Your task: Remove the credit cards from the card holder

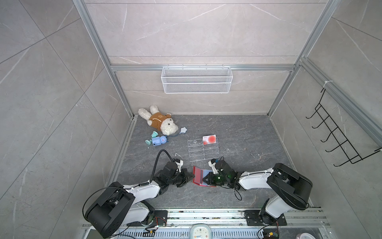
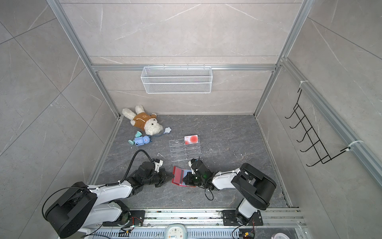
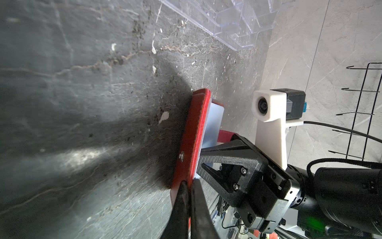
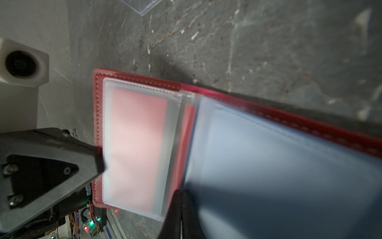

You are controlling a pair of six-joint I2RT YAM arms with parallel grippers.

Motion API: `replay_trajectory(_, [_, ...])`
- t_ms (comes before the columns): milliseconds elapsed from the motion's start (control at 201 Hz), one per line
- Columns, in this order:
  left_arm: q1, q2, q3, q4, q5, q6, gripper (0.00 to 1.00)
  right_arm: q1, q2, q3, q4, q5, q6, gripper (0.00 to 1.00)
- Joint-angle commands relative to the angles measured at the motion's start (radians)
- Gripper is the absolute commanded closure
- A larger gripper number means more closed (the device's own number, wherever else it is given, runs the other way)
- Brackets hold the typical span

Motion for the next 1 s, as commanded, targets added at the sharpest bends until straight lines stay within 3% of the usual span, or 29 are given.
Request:
replay_trajectory(0, [-0.004, -0.038, 0.029, -0.037, 0.009, 0.041, 1.00, 0.005, 0.007, -0.027, -0.045, 0.018, 0.011, 0.92])
replay_trajectory(224, [-0.003, -0.120, 0.046, -0.156, -0.025, 0.093, 1.00, -0.003, -0.065, -0.025, -0.083, 0.020, 0.015, 0.86])
replay_trajectory(637, [-0.004, -0.135, 0.082, -0.203, -0.011, 0.133, 1.00, -0.054, -0.200, 0.022, -0.432, 0.167, -0.053, 0.85])
replay_trajectory(996, [-0.008, -0.112, 0.106, -0.195, 0.012, 0.152, 1.00, -0.054, -0.154, 0.017, -0.448, 0.194, -0.052, 0.85])
